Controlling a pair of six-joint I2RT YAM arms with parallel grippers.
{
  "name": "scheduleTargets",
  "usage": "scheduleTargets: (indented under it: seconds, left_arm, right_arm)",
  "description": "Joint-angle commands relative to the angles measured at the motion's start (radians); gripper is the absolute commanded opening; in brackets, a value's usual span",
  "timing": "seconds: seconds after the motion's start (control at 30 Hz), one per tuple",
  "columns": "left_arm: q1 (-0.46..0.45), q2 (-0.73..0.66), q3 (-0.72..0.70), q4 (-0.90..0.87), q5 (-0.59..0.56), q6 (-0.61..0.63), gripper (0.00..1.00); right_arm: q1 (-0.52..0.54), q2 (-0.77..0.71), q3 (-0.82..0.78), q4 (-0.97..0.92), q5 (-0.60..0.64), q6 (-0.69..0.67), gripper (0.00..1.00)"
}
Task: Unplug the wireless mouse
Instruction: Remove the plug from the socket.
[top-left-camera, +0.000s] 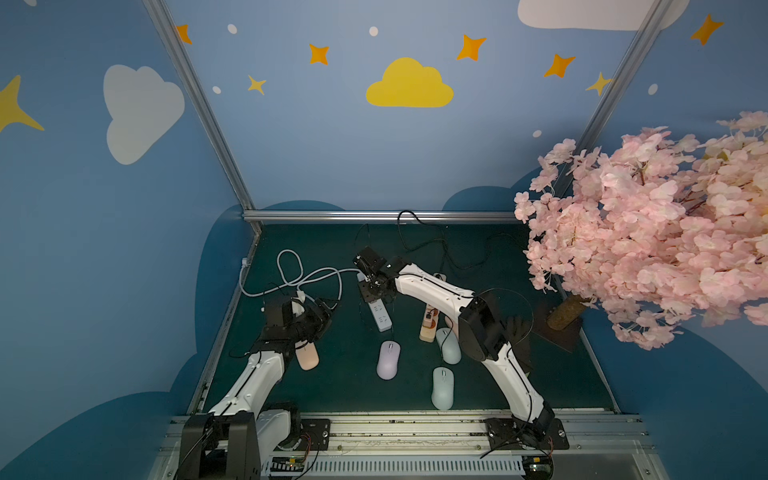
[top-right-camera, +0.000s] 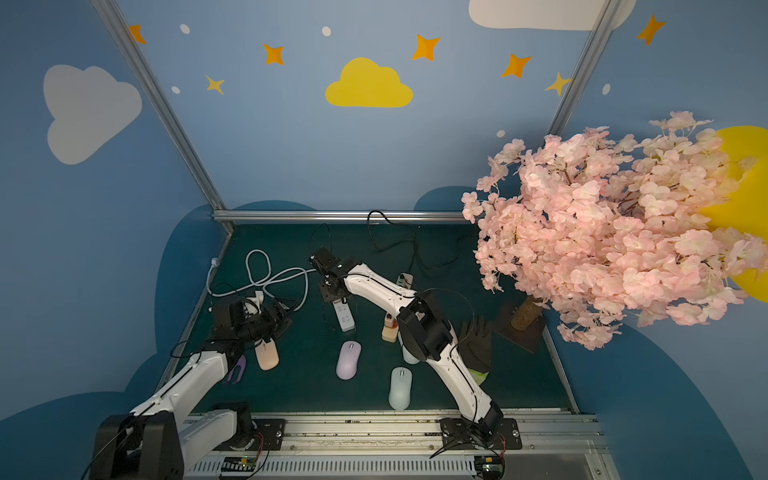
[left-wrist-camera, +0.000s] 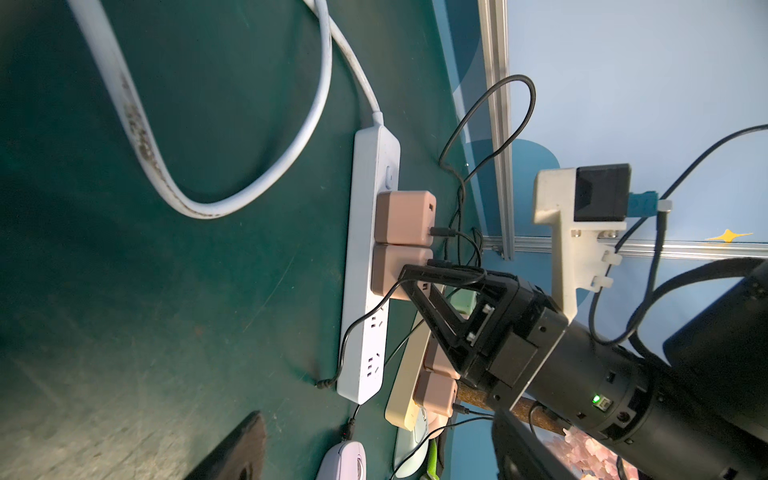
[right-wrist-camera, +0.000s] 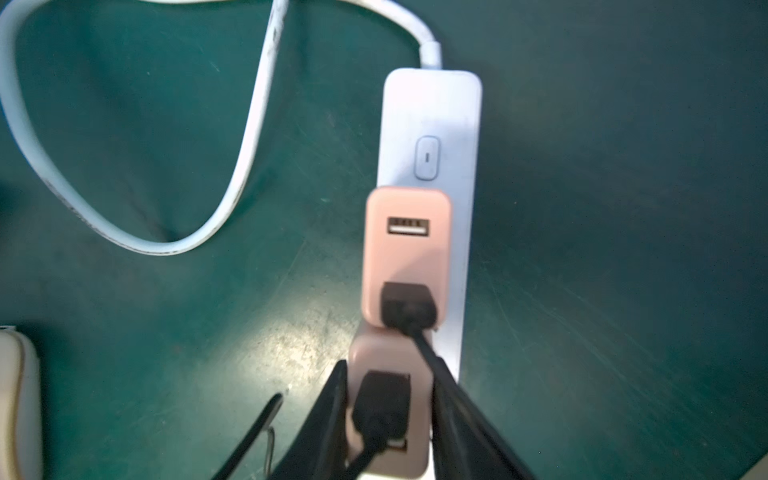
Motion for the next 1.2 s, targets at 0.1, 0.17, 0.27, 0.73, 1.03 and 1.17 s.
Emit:
scheduleTargets:
  seconds: [0.1,0.17,0.27,0.73,1.03,1.17]
  left_arm:
    - [0.003,0.012,0.005,-0.009,0.003,0.036,0.84]
    - [-0.002,0.016,0.015,-0.034,-0.009,0.054,0.84]
    - [-0.025,0.025,0.038,-0.071,-0.038,0.086,0.84]
    - [-0.137,0.285,0.169,-0.031,-0.179,0.112,0.63]
    - [-0.314,0.367,0.209,0.044,-0.166,0.137,0.45]
    - [-0.372,0.355,0.129,0.117,-0.21,0.062,0.44]
  right_arm:
    - [-0.005,0.016,0.033,-0.008,0.004,0.014,0.21]
    - [-0.009,0.009,0.032,-0.016,-0.019,0.051,0.19]
    - [-0.028,-0.007,0.029,-0.011,-0.152,0.081,0.17]
    - [-0.136,-0.069,-0.164,0.228,-0.602,0.128,0.15]
    - [-0.152,-0.075,-0.182,0.243,-0.616,0.155,0.14]
    - [-0.154,-0.075,-0.19,0.255,-0.62,0.164,0.13]
